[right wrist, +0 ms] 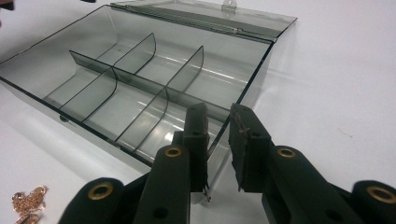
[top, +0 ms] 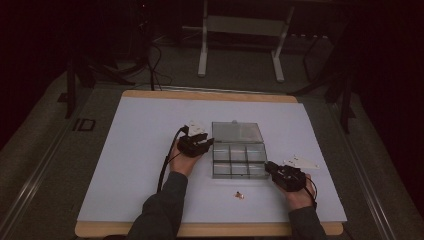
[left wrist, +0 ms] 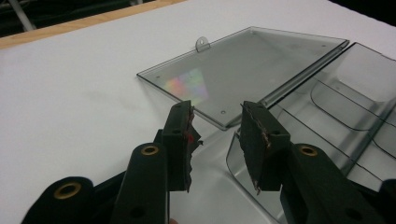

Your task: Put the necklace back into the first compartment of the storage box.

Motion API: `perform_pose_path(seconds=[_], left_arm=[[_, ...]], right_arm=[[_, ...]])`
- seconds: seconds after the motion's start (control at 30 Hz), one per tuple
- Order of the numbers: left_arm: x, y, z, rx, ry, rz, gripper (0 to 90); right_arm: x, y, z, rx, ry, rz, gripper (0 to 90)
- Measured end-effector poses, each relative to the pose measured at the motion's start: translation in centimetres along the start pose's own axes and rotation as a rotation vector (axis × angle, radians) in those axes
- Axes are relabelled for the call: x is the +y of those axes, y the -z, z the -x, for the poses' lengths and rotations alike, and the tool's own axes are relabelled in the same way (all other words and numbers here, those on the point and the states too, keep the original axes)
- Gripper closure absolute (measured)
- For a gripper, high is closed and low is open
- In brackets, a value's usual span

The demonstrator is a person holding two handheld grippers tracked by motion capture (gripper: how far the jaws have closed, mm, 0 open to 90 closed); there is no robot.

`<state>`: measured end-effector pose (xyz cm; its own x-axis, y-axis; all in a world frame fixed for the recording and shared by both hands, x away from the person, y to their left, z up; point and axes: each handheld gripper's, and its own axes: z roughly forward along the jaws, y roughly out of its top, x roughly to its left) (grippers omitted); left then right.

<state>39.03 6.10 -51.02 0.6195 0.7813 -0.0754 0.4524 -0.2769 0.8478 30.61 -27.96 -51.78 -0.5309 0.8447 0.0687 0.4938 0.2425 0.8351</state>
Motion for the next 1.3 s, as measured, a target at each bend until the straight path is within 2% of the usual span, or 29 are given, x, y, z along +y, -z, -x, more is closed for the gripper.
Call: perform_pose_path(seconds=[0.47,0.63,0.83,1.07,1.3], left_arm=[[-1.9,3.0,-0.5,-0.011,0.03,-0.002,63.1],[-2.9,3.9,-0.4,-0.009,0.028,-0.014,62.4],[-3.9,4.5,-0.4,-0.017,0.049,-0.022,61.4],[-4.7,5.0,-0.1,-0.026,0.042,-0.029,60.7],[-5.0,5.2,-0.5,-0.019,0.062,-0.025,60.4]], right_arm=[[0.3,0.3,-0.2,0.002,0.002,0.014,77.2],[0.4,0.5,-0.2,0.004,0.001,0.019,77.3],[0.6,0.6,-0.5,0.018,0.007,0.029,77.3],[0.8,0.8,-0.8,0.037,0.023,0.025,76.9],[1.0,1.0,-1.3,0.071,0.042,0.023,76.3]])
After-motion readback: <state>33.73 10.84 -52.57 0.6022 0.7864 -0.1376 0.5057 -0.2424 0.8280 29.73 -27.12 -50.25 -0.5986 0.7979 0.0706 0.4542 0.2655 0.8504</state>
